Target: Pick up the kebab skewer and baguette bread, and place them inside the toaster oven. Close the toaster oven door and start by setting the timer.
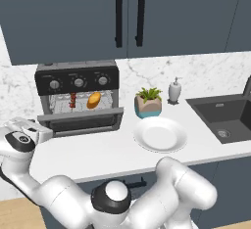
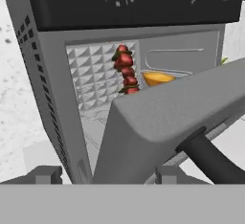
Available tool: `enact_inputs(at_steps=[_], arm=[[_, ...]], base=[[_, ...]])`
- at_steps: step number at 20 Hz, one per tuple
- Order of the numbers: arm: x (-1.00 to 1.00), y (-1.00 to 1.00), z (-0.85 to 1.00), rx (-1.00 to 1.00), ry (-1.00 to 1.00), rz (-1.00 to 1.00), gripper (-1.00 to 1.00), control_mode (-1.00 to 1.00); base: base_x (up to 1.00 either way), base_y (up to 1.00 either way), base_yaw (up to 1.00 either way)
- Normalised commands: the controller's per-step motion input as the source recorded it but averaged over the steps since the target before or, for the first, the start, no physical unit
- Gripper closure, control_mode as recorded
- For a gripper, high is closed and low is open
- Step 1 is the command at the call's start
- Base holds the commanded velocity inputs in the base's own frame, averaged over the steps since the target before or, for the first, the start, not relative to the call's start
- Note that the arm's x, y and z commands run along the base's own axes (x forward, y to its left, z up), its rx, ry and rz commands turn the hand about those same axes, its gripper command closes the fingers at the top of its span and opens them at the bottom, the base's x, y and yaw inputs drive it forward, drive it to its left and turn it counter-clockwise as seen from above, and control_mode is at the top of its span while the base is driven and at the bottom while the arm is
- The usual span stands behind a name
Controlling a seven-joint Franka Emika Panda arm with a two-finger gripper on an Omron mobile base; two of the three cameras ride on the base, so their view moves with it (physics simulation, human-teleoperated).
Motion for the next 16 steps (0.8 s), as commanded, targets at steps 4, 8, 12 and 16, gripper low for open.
enact_inputs(at_steps=[4,8,12,16], arm=[[0.93,-0.15,0.2,0.05,-0.1,0.0,-1.0,-1.0],[0.83,-0.16,0.17,0.05,-0.12,0.0,-1.0,-1.0],[0.59,-0.16,0.03,0.03,-0.1,0.0,-1.0,-1.0],[0.1,-0.2,-0.08,0.0,-0.06,0.0,-1.0,-1.0]], base=[[0.0,0.0,0.0],[0.0,0.0,0.0],[0.0,0.0,0.0],[0.0,0.0,0.0]])
